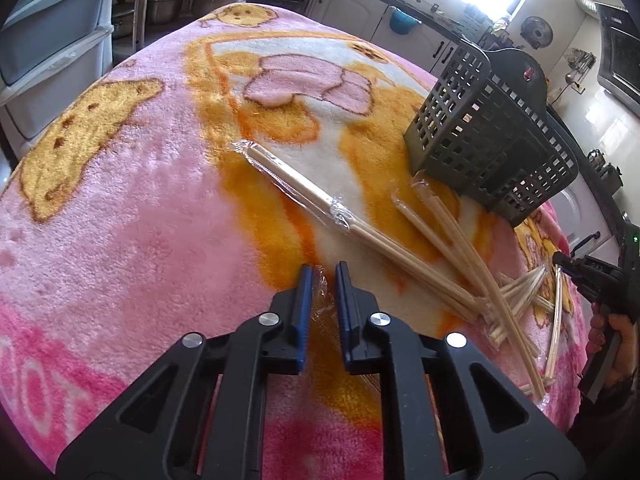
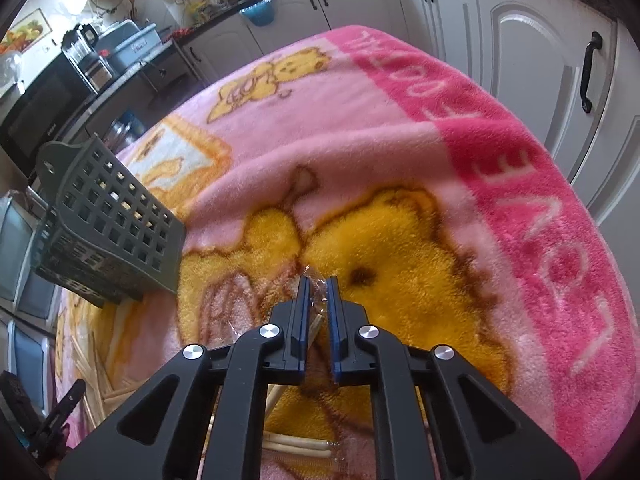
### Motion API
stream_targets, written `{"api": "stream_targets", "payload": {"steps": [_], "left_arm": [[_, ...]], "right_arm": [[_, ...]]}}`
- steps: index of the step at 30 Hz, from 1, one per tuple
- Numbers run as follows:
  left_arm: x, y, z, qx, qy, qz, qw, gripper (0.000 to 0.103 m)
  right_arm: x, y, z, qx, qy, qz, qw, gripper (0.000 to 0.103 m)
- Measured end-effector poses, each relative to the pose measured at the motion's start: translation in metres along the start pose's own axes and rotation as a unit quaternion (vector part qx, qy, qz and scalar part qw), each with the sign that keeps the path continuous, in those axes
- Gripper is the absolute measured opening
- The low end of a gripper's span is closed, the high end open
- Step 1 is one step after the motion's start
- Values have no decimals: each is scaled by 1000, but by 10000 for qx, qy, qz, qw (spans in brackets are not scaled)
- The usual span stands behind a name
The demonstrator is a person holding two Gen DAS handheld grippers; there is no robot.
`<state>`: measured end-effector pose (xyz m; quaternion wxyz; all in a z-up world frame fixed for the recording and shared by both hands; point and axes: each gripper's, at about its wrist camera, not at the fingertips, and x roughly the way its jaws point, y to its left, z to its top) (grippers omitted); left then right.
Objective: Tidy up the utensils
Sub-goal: 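Close the left tool on a wrapped chopstick while the right tool grasps another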
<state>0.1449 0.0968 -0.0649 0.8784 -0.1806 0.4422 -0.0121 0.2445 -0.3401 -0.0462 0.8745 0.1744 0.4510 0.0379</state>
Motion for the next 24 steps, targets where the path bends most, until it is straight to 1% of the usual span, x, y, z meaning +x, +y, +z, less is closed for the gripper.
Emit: {"api": "stream_targets", "payload": {"steps": [4,5,8,13,17,20,24], "left_arm": [[-4,6,2,-168,12,-263,9995,3],[-8,7,3,-197,-21,-373,9991,3],[-24,3,7,-133,-226,-530,9982,3],[-58,-18,20,174,-640,-790,9947,2],[-83,-40,32,492,-925,-1041,9890,2],[-94,-55,38,645,-1018,-1234,9850,2],[-105,-71,43,855,-1146,-1380,9801,2]], "right_arm": [[-21,4,3,-68,-268,176,9995,8],[-25,5,3,-97,-321,209,9992,8],[-44,13,3,-254,-556,372,9974,8],[-79,28,3,-473,-894,675,9926,6],[-102,42,2,-672,-1088,851,9881,6],[-117,54,0,-844,-1213,953,9844,5],[-138,72,-4,-1108,-1393,1093,9780,5]]}}
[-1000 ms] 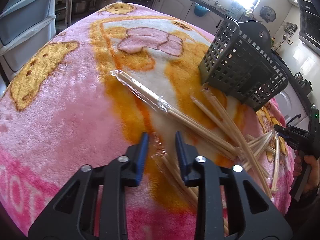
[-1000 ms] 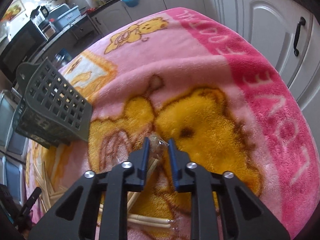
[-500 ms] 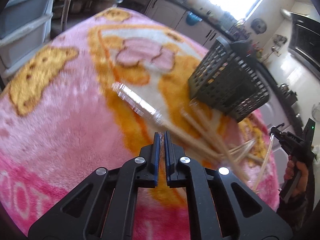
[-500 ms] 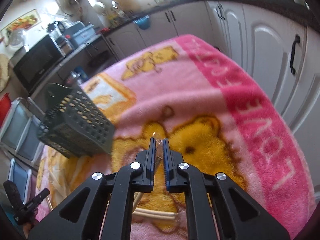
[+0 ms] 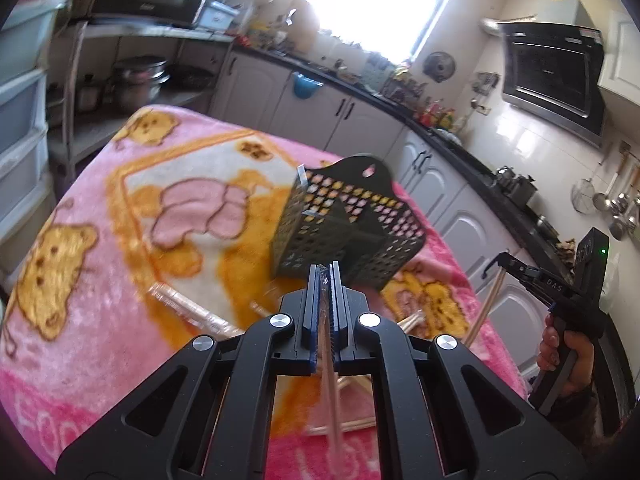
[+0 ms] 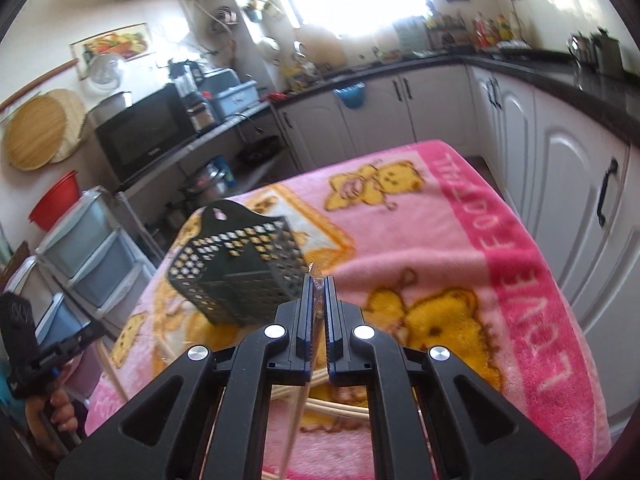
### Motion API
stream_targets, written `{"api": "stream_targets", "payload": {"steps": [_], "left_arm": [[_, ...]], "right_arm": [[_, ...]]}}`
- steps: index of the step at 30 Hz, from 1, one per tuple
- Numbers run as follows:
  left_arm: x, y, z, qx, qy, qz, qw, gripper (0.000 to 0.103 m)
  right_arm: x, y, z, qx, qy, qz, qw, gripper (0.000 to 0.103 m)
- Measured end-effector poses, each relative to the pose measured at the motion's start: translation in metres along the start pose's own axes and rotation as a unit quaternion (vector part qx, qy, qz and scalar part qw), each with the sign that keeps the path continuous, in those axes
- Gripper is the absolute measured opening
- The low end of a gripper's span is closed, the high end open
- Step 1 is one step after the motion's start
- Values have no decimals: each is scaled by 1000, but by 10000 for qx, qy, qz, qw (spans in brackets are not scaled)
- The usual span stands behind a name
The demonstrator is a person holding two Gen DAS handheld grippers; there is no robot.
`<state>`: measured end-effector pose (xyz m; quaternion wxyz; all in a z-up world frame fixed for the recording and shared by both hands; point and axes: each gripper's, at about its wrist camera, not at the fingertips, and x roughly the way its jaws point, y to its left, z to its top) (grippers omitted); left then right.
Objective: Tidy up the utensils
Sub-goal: 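Close the left tool on a wrapped chopstick while the right tool grasps another, then lift the left tool's chopstick over the caddy while the right tool carries its chopstick there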
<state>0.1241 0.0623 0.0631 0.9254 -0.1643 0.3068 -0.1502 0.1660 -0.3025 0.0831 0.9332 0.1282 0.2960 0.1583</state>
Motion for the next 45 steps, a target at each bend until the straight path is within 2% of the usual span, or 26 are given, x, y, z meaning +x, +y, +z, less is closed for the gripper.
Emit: {"api": "stream_targets", "payload": {"steps": [13,25,37,45], "left_arm": [[-10,-44,32,588,-266,-350,9973,2],[-18,-78,79,913,-829,-572,9907,2],[-11,-90,127,894,-1261,-648,9858,2],[0,-91,159,775,-1445,-650,9843,2]], "right_arm": [[-34,46,20,-553,-449,238,9972,5],[-40,73,48,-852,-968,353,9910,5],[-33,91,96,-949,-1456,551,9832,5],[-21,99,125,-1012,-1760,533,9777,5]]}}
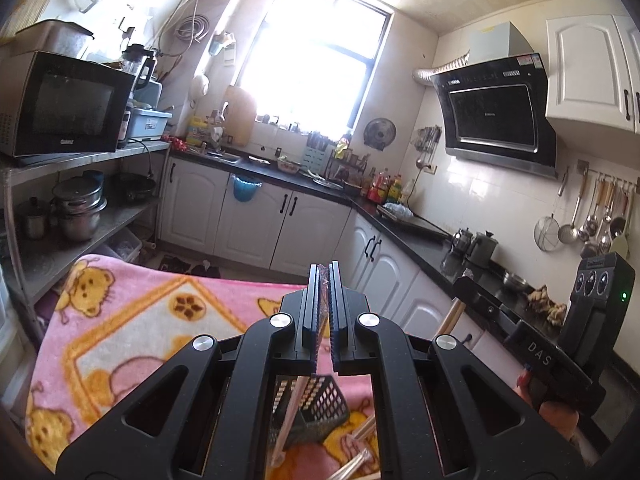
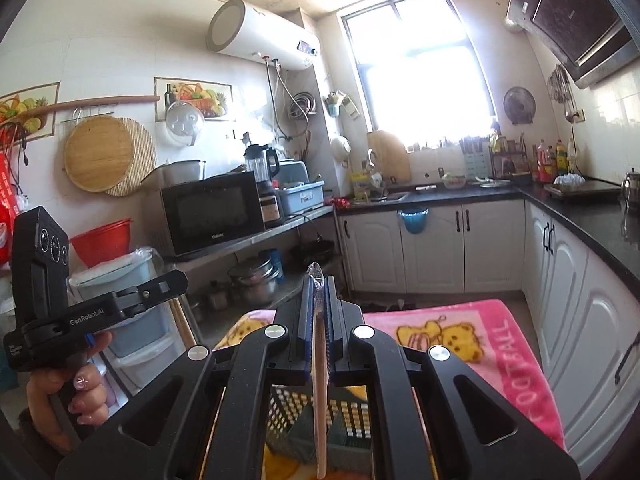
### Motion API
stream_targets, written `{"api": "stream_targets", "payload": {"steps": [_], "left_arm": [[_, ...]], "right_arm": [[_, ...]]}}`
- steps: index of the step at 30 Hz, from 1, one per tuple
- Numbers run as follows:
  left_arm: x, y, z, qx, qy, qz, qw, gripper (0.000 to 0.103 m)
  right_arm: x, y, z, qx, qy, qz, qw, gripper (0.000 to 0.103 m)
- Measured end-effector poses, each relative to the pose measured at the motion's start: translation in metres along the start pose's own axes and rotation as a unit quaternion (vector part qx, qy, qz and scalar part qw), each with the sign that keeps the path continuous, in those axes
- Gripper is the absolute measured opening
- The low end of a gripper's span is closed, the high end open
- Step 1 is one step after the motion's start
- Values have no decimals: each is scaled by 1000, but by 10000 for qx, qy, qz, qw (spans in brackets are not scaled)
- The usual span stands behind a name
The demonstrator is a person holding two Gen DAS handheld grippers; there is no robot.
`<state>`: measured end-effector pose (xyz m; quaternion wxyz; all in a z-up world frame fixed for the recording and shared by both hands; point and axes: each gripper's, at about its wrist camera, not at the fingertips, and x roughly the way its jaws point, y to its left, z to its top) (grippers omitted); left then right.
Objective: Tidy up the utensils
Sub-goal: 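Lift the left tool's chopstick over the caddy while the right tool carries its chopstick there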
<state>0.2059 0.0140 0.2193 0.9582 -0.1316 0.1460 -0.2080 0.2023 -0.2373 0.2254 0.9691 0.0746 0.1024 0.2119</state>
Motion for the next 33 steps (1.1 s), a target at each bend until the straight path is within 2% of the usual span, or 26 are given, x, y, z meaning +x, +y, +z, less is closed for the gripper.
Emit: {"api": "stream_targets", "payload": {"steps": [6,11,21,33], "left_arm": [[19,2,10,61,-126,123,9998,2],[33,9,5,59,-167,226,9996,2],[65,36,-23,-80,-11,266,9996,2],[76,52,-51,-147,182,290,9993,2]], "right_arm": [[16,-7,5,76,-63,-23,9999,5],[29,-8,2,54,-96,-125,9999,5],[58,-5,-19,-107,-25,-330,9994,6],[73,-13,-43,-15,113,-321,9994,7]]}}
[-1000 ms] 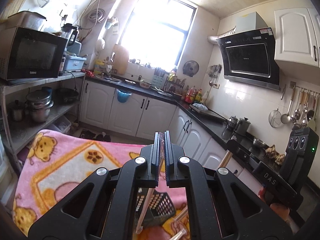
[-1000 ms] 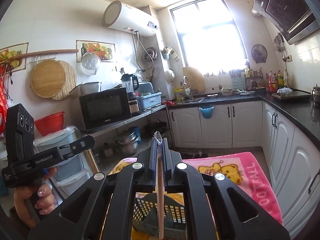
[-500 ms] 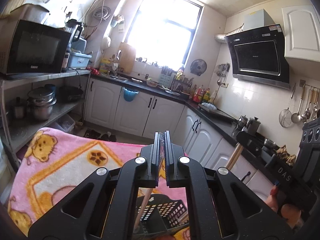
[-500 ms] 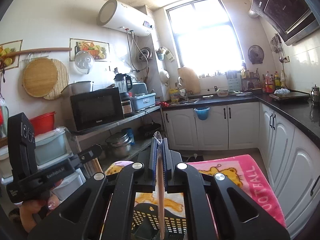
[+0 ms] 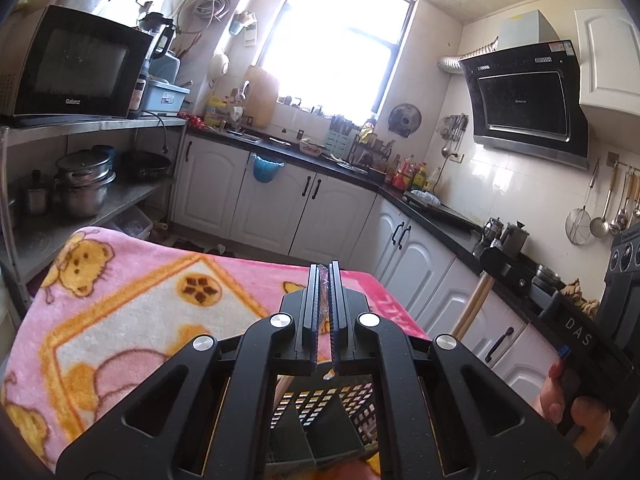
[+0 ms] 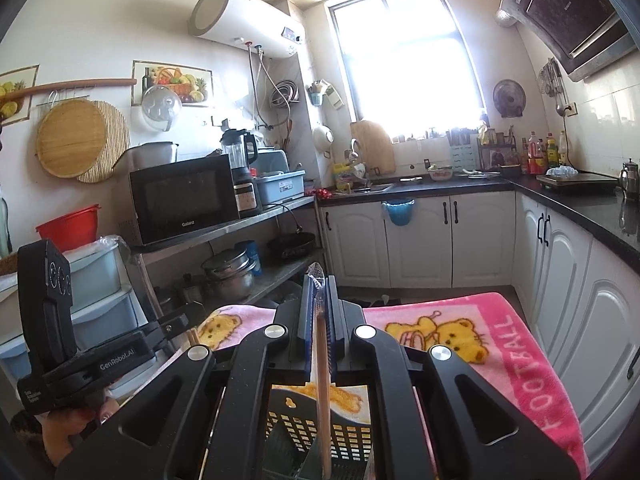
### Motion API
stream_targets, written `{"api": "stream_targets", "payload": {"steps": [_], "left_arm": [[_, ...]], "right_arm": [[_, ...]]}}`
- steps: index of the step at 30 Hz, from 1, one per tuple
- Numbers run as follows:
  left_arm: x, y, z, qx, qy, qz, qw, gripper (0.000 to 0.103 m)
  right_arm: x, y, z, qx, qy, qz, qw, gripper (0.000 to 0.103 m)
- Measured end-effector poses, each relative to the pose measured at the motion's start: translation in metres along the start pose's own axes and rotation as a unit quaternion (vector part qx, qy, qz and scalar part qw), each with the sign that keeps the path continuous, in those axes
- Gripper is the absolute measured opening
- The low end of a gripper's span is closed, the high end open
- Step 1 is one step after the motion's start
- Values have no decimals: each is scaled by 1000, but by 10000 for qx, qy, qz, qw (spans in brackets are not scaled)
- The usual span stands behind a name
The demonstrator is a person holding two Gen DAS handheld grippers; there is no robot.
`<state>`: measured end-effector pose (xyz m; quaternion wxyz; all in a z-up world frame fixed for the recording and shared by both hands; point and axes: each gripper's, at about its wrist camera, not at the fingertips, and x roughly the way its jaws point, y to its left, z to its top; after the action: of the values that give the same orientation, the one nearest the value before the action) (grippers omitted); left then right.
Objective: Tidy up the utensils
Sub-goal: 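Lift the left tool's chopstick over the caddy while the right tool carries its chopstick there, then open the right tool into the caddy while the left tool releases its chopstick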
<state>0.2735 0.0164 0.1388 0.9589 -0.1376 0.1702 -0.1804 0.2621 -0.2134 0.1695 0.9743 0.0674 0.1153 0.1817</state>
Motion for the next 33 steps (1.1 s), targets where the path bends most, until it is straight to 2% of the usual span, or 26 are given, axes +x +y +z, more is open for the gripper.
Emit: {"api": "stream_targets", "payload": {"steps": [8,14,16,22,24,26,30,32,33], "left_arm": [[1,0,-15,-16,85,-40,10000,2],[-4,1,-21,16,135,69,9999,2],[-5,3,-24,-23,168,101,9998,2],[-13,7,-31,-92,258,181,9995,2],[-16,7,-35,-95,277,271,9992,7],[-19,9,-37,-128,297,324,9990,26],[-29,13,-43,-228,287,409,9985,44],[-36,13,-46,-255,257,437,9984,59],[-38,13,-47,-260,242,439,9984,62]], "right_arm": [[-2,-8,-8,175,20,9,9998,7],[-3,-12,-15,252,142,-52,9996,15],[-5,-14,-19,270,163,-64,9995,22],[-18,-22,-31,363,300,-210,9987,32],[-22,-25,-35,418,373,-274,9981,37],[-25,-28,-40,457,484,-375,9971,40],[-31,-30,-49,463,674,-513,9953,48],[-36,-30,-53,440,692,-588,9949,50],[-39,-29,-55,421,689,-612,9949,52]]}}
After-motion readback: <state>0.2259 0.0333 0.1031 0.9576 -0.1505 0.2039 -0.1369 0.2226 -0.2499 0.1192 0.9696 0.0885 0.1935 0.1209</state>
